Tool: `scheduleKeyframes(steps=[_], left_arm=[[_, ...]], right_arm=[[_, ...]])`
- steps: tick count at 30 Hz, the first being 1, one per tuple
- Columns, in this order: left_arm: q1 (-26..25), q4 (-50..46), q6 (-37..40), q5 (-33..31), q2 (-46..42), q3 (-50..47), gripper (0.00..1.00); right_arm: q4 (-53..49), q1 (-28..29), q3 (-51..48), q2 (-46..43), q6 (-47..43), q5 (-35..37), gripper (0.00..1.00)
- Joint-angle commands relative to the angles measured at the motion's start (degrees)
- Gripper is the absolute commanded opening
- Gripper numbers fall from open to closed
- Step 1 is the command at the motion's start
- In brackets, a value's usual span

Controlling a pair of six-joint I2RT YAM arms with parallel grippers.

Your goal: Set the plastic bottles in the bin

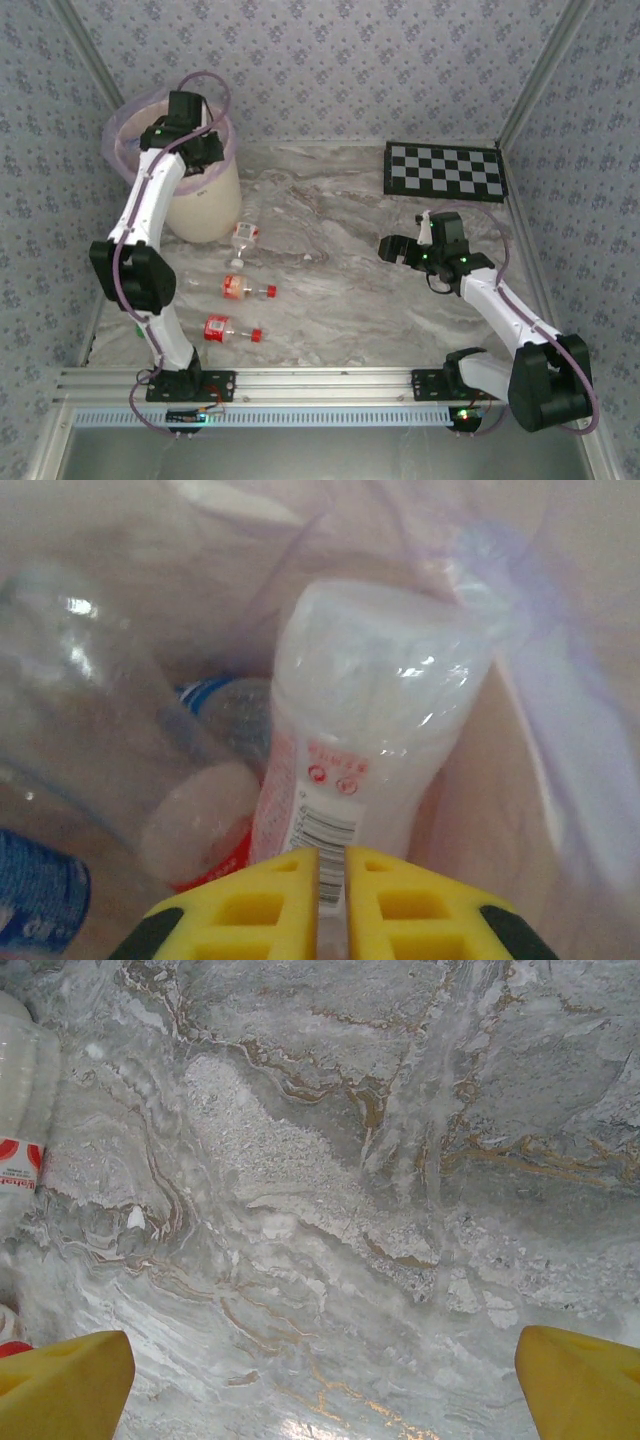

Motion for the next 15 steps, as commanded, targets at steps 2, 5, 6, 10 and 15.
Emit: scheduleKeyframes(steps=[2,5,6,10,15], left_arm=[[1.2,0.9,-0.9,1.8,-1.6,-5.9,0.14],[1.4,1.0,-0.6,2.9,-1.6,-4.2,0.15],[1.4,0.9,-0.4,3.1,-1.7,-3.3,0.16],[1.4,-1.5,1.2,4.1,-1.0,3.9,0.30],[1.4,-6.1,4.1,4.3,-0.4,14.5,0.54]], right_arm=[[-0.7,0.4,0.8,-0.3,0.2,0.2,1.00],[-0.7,0.6,1.1,0.1,0.2,0.0,1.00],[-0.7,0.7,1.2,0.2,0.3,0.0,1.00],[-0.1,1.2,1.5,0.4,0.8,0.3,1.00],[-0.1,1.8,1.8,0.9,0.8,0.6,1.00]])
